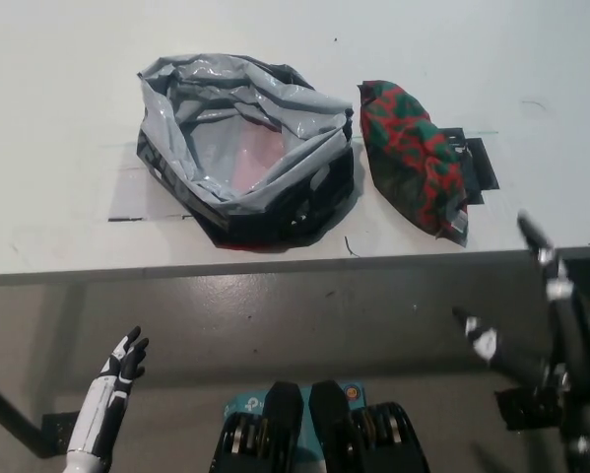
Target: The robot uses its right hand to pick up a bag of coffee beans and puts it in the black plastic bag, then the robot grabs the top of the bag and lifts it.
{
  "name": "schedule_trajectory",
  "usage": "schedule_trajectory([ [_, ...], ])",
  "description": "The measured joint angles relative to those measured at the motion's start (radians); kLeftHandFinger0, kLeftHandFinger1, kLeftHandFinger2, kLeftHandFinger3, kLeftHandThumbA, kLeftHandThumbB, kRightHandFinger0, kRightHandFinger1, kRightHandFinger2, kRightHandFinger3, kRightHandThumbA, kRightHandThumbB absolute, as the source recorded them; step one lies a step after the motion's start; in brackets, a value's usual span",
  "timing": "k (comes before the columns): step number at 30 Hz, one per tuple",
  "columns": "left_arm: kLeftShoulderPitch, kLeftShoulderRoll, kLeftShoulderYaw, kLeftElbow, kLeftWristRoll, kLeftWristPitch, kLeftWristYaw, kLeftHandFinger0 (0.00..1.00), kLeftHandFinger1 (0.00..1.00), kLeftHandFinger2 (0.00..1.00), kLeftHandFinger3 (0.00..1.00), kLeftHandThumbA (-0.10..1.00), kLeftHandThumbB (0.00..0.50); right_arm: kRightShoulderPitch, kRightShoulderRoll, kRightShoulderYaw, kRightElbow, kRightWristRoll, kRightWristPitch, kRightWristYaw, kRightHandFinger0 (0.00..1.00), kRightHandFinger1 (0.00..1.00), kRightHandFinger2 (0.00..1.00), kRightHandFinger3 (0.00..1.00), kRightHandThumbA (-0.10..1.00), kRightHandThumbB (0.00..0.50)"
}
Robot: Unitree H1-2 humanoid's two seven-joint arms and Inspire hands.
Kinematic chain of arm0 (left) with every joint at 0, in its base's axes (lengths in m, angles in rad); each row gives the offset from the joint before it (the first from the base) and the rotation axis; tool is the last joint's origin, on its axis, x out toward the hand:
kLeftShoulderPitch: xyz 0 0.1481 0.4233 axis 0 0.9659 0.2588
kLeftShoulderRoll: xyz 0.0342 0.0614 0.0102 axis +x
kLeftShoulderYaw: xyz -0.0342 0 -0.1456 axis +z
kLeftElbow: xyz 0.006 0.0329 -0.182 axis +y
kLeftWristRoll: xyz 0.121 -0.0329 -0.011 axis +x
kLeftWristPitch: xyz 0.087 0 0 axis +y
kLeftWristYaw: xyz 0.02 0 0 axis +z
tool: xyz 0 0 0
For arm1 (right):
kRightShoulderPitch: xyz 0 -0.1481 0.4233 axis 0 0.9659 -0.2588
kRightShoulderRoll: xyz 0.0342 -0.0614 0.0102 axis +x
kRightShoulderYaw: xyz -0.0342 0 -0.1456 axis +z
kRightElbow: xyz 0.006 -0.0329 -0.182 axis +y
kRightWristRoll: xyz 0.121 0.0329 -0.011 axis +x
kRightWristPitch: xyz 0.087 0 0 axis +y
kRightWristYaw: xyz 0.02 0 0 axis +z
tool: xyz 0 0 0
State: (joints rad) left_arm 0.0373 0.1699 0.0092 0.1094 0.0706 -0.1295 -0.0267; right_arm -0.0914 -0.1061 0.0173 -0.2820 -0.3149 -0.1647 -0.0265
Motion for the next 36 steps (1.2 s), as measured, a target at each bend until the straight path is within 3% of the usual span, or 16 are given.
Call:
schedule_trajectory([
  [3, 0.000, 0.000, -0.002, 0.000, 0.006, -0.002, 0.000, 1.00, 1.00, 1.00, 1.00, 1.00, 0.227, -0.119, -0.041, -0.002, -0.038, -0.037, 0.067, 0.028, 1.00, 1.00, 1.00, 1.00, 0.96, 0.351],
  [8, 0.000, 0.000, -0.004, 0.002, 0.015, -0.007, 0.000, 1.00, 1.00, 1.00, 1.00, 1.00, 0.221, -0.303, -0.091, 0.009, -0.031, -0.093, 0.185, 0.079, 1.00, 1.00, 1.00, 1.00, 1.00, 0.435],
  [14, 0.000, 0.000, -0.007, 0.002, 0.032, -0.015, 0.000, 1.00, 1.00, 1.00, 1.00, 1.00, 0.225, -0.499, -0.122, 0.053, 0.063, -0.161, 0.314, 0.136, 1.00, 1.00, 1.00, 1.00, 1.00, 0.460],
  [25, 0.000, 0.007, -0.020, 0.001, 0.070, -0.057, 0.000, 1.00, 1.00, 1.00, 1.00, 1.00, 0.226, -0.794, -0.094, 0.109, 0.469, -0.297, 0.534, 0.251, 1.00, 1.00, 1.00, 1.00, 1.00, 0.470],
  [29, -0.001, 0.008, -0.023, 0.001, 0.080, -0.074, 0.001, 1.00, 1.00, 1.00, 1.00, 1.00, 0.224, -0.863, -0.070, 0.112, 0.628, -0.329, 0.579, 0.273, 1.00, 1.00, 1.00, 1.00, 1.00, 0.497],
  [36, 0.000, 0.010, -0.023, 0.000, 0.088, -0.091, 0.000, 1.00, 1.00, 1.00, 1.00, 1.00, 0.229, -0.883, -0.046, 0.125, 0.832, -0.353, 0.611, 0.278, 1.00, 1.00, 1.00, 1.00, 1.00, 0.500],
])
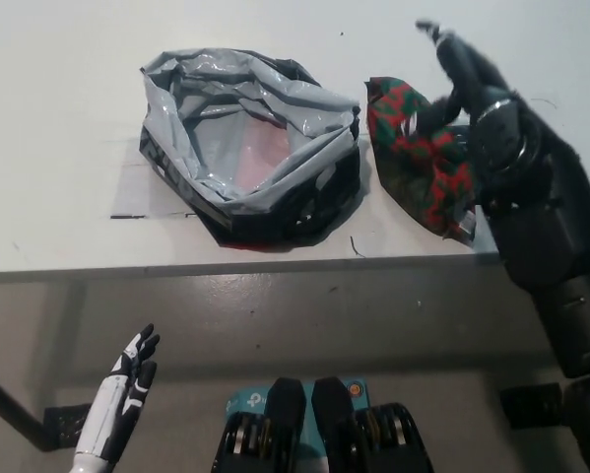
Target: The robot uses its right hand to pick up a bag of coffee beans and puts it in the black plastic bag, then the robot grabs the top of the bag and lifts it.
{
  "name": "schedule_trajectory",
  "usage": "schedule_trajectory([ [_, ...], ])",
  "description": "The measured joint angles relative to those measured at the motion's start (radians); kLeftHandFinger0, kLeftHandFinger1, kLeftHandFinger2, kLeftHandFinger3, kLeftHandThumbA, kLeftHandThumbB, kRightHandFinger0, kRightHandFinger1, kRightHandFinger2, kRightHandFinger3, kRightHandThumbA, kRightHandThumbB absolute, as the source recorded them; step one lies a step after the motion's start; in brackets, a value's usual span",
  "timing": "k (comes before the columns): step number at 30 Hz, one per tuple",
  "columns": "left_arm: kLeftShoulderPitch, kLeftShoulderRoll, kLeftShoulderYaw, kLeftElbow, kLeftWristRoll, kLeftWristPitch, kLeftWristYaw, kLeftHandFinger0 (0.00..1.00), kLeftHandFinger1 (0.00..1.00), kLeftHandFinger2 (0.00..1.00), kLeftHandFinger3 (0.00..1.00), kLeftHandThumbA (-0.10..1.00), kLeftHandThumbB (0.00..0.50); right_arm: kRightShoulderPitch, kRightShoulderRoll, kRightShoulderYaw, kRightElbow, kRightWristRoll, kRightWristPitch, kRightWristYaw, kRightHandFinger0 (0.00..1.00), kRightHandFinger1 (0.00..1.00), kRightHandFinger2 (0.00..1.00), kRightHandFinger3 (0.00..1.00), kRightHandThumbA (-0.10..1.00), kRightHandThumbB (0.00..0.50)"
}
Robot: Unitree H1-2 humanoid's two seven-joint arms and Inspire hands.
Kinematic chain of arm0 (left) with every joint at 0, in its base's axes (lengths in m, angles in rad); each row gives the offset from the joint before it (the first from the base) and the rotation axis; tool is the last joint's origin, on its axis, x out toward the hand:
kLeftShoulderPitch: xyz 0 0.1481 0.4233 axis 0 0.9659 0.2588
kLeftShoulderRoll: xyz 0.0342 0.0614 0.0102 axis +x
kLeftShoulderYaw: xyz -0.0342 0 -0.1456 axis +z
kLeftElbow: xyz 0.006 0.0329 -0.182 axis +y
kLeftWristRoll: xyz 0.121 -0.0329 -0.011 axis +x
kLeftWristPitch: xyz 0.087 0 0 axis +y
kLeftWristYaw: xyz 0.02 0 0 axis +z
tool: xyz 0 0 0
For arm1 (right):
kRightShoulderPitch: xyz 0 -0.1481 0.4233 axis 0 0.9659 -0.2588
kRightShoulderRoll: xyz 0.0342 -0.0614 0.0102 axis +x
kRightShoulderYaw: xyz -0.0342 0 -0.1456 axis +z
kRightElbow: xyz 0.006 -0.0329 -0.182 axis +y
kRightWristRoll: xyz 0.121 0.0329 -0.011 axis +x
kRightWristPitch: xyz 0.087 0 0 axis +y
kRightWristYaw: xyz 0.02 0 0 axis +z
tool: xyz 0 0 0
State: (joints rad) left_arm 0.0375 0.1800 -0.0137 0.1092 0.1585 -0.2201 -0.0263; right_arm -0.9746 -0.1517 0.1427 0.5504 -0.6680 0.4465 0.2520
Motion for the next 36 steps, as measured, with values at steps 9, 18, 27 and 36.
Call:
schedule_trajectory([
  [9, -0.001, 0.007, 0.000, -0.001, 0.008, -0.008, 0.000, 1.00, 1.00, 1.00, 1.00, 1.00, 0.226, 0.001, 0.004, -0.002, 0.065, 0.013, 0.013, 0.000, 1.00, 1.00, 1.00, 1.00, 1.00, 0.500],
  [18, -0.001, 0.009, 0.000, 0.000, 0.012, -0.015, 0.000, 1.00, 1.00, 1.00, 1.00, 1.00, 0.231, 0.001, 0.008, 0.010, 0.139, 0.024, 0.015, 0.000, 1.00, 1.00, 1.00, 1.00, 1.00, 0.500],
  [27, -0.002, 0.009, 0.001, 0.000, 0.013, -0.018, 0.000, 1.00, 1.00, 1.00, 1.00, 1.00, 0.223, -0.026, 0.016, 0.006, 0.286, 0.041, 0.014, -0.023, 1.00, 1.00, 1.00, 1.00, 0.98, 0.500],
  [36, -0.006, 0.009, 0.001, 0.000, 0.011, -0.018, 0.000, 1.00, 1.00, 1.00, 1.00, 1.00, 0.231, -0.114, 0.015, 0.009, 0.505, 0.064, 0.012, -0.056, 0.48, 0.62, 0.87, 1.00, 0.44, 0.400],
])
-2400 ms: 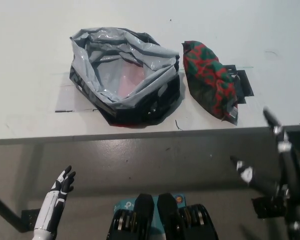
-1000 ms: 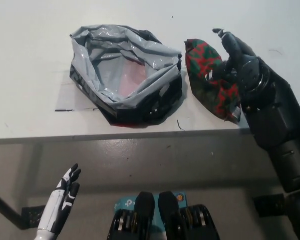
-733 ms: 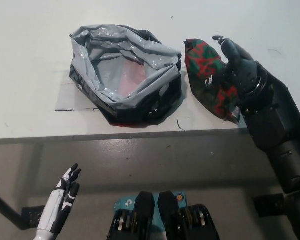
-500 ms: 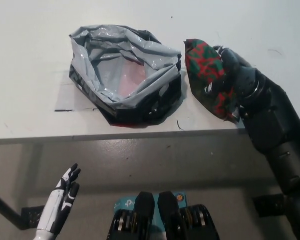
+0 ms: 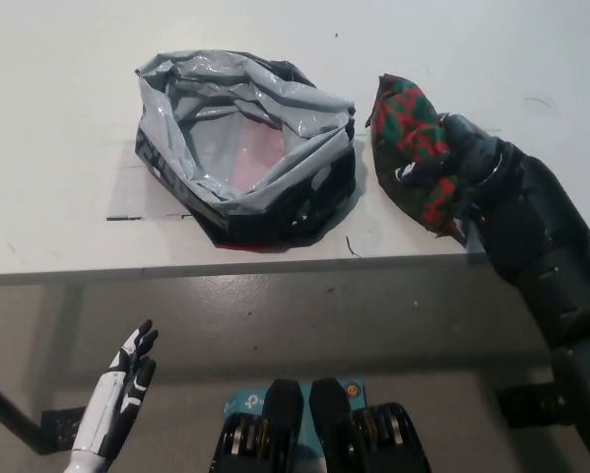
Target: The robot uses its right hand to pick up a bag of coffee beans and puts it in the black plastic bag, then the robot grabs the top of the bag and lifts it.
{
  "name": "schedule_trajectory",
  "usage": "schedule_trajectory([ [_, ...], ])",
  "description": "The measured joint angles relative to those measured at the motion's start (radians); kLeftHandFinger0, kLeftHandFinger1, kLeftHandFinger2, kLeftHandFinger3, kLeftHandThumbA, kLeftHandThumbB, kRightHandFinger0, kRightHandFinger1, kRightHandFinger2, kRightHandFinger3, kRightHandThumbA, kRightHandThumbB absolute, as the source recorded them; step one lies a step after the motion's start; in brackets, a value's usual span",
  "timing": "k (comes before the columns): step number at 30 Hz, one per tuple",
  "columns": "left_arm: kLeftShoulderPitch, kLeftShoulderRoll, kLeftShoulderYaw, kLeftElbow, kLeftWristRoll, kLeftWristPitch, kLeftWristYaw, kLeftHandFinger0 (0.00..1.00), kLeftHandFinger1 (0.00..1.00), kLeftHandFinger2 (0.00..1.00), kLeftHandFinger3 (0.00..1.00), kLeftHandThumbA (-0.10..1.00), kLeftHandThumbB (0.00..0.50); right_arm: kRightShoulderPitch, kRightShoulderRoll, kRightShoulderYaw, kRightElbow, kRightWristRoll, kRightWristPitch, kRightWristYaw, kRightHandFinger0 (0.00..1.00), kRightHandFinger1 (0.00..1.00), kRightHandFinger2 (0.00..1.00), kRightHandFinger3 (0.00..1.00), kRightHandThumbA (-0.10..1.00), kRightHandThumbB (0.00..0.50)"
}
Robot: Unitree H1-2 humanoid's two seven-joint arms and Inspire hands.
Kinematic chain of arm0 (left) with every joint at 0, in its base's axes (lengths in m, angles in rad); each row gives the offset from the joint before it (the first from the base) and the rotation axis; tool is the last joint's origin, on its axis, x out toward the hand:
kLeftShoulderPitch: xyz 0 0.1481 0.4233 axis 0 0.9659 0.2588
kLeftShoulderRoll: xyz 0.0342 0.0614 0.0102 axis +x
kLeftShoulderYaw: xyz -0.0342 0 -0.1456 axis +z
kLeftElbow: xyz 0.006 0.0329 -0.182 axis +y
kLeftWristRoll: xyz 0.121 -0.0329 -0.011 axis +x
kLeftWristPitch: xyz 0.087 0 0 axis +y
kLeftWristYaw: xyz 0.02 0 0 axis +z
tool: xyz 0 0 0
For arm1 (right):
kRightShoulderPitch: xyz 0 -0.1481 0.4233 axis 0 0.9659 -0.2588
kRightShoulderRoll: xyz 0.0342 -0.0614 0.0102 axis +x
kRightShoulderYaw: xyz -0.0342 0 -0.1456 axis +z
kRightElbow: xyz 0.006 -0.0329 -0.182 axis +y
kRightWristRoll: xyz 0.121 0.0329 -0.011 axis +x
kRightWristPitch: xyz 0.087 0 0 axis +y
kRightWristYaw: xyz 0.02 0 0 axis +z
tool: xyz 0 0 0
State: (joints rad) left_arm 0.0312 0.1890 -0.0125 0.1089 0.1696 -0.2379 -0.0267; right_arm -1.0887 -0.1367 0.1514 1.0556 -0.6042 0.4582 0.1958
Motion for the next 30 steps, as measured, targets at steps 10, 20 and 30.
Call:
schedule_trajectory([
  [10, -0.019, 0.001, 0.000, 0.000, 0.001, 0.000, 0.000, 1.00, 1.00, 1.00, 1.00, 1.00, 0.229, 0.000, 0.001, 0.028, 0.032, 0.019, -0.040, -0.121, 0.87, 0.99, 0.88, 0.45, 0.00, 0.198],
  [20, -0.019, 0.001, 0.000, 0.001, 0.007, 0.002, 0.000, 1.00, 1.00, 1.00, 1.00, 1.00, 0.222, 0.038, 0.004, -0.255, 0.020, 0.205, -0.081, -0.176, 0.00, 0.22, 0.68, 0.82, -0.10, 0.217],
  [30, -0.018, 0.001, 0.000, 0.005, 0.007, 0.007, 0.000, 1.00, 1.00, 1.00, 1.00, 1.00, 0.201, 0.050, 0.015, -0.567, 0.028, 0.389, -0.100, -0.179, 0.00, 0.08, 0.54, 0.50, -0.05, 0.140],
])
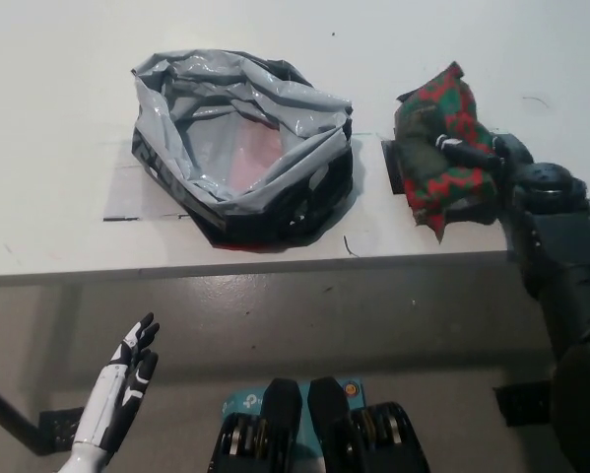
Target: The robot uses its right hand to pick up a bag of coffee beans and puts it in the black plastic bag, then the robot grabs the top of the bag and lifts it.
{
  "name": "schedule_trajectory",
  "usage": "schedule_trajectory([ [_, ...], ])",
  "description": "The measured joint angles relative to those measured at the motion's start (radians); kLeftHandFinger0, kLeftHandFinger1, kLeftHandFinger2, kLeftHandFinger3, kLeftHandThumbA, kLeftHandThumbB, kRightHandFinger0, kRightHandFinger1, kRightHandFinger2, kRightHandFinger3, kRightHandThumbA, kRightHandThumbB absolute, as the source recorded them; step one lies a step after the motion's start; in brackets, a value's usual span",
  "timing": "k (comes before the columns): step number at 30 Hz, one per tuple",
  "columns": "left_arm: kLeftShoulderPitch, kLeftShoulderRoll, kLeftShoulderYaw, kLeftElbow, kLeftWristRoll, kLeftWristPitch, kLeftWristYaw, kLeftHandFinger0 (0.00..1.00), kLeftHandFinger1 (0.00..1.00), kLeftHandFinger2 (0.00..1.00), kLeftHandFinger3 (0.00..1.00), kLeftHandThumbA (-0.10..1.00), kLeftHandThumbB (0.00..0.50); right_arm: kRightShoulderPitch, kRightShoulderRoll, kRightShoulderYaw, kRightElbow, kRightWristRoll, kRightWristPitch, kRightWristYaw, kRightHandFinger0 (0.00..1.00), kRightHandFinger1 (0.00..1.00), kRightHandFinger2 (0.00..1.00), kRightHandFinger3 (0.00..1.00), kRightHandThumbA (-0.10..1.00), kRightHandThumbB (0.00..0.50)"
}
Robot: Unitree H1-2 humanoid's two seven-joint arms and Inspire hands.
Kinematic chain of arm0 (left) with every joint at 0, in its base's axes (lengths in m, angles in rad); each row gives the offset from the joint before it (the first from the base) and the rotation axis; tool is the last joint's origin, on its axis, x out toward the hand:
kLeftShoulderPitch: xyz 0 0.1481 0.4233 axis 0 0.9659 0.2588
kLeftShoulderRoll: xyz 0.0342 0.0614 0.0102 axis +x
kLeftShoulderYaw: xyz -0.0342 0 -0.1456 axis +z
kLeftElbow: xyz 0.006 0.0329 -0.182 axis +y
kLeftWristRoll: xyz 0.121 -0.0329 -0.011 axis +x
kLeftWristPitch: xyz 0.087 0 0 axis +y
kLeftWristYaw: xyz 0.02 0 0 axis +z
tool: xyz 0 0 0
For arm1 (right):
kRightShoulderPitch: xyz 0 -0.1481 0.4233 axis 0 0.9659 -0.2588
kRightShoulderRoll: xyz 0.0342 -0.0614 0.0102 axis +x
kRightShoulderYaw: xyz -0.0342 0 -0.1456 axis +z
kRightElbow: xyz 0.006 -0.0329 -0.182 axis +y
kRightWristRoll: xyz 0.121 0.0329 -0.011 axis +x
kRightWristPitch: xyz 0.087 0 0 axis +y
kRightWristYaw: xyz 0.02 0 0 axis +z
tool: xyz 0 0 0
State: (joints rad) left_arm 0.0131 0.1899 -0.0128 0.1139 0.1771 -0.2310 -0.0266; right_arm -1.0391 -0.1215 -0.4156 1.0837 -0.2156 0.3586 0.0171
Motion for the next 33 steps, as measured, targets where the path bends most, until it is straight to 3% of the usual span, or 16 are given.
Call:
schedule_trajectory([
  [2, 0.000, 0.000, 0.000, 0.000, 0.000, 0.000, 0.000, 1.00, 1.00, 1.00, 1.00, 1.00, 0.198, 0.000, 0.000, -0.042, 0.001, 0.024, 0.000, 0.002, 0.00, 0.08, 0.55, 0.67, -0.02, 0.129],
  [4, 0.000, 0.000, 0.000, 0.001, 0.000, 0.000, 0.000, 1.00, 1.00, 1.00, 1.00, 1.00, 0.199, 0.000, 0.000, -0.093, 0.000, 0.059, 0.001, 0.006, 0.00, 0.10, 0.56, 0.69, -0.02, 0.153],
  [7, 0.000, 0.000, 0.000, 0.001, 0.000, 0.001, 0.000, 1.00, 1.00, 1.00, 1.00, 1.00, 0.199, -0.001, 0.001, -0.169, -0.003, 0.112, 0.006, 0.012, 0.00, 0.10, 0.55, 0.69, -0.02, 0.140],
  [9, 0.000, 0.000, 0.000, 0.002, 0.000, 0.001, 0.000, 1.00, 1.00, 1.00, 1.00, 1.00, 0.197, -0.001, 0.004, -0.219, -0.012, 0.150, 0.013, 0.017, 0.00, 0.13, 0.59, 0.78, -0.03, 0.122],
  [12, 0.000, 0.000, 0.000, 0.002, 0.000, 0.001, 0.000, 1.00, 1.00, 1.00, 1.00, 1.00, 0.190, -0.001, 0.013, -0.256, -0.029, 0.194, 0.025, 0.019, 0.00, 0.17, 0.64, 0.74, -0.06, 0.111],
  [17, 0.000, 0.000, 0.000, 0.003, 0.002, 0.001, 0.000, 1.00, 1.00, 1.00, 1.00, 1.00, 0.197, 0.003, 0.049, -0.287, -0.076, 0.270, 0.055, 0.019, 0.00, 0.19, 0.63, 0.73, -0.05, 0.125],
  [18, 0.000, 0.000, 0.000, 0.003, 0.002, 0.001, 0.000, 1.00, 1.00, 1.00, 1.00, 1.00, 0.190, 0.003, 0.053, -0.287, -0.081, 0.276, 0.057, 0.019, 0.00, 0.22, 0.67, 0.88, -0.10, 0.096],
  [19, 0.000, 0.000, 0.000, 0.004, 0.002, 0.001, 0.000, 1.00, 1.00, 1.00, 1.00, 1.00, 0.190, 0.004, 0.063, -0.287, -0.098, 0.296, 0.064, 0.019, 0.00, 0.22, 0.67, 0.91, -0.10, 0.095],
  [33, 0.000, 0.000, 0.000, 0.007, 0.010, 0.003, 0.000, 1.00, 1.00, 1.00, 1.00, 1.00, 0.185, 0.003, 0.119, -0.185, -0.326, 0.517, 0.111, 0.000, 0.00, 0.21, 0.65, 0.83, -0.08, 0.089],
])
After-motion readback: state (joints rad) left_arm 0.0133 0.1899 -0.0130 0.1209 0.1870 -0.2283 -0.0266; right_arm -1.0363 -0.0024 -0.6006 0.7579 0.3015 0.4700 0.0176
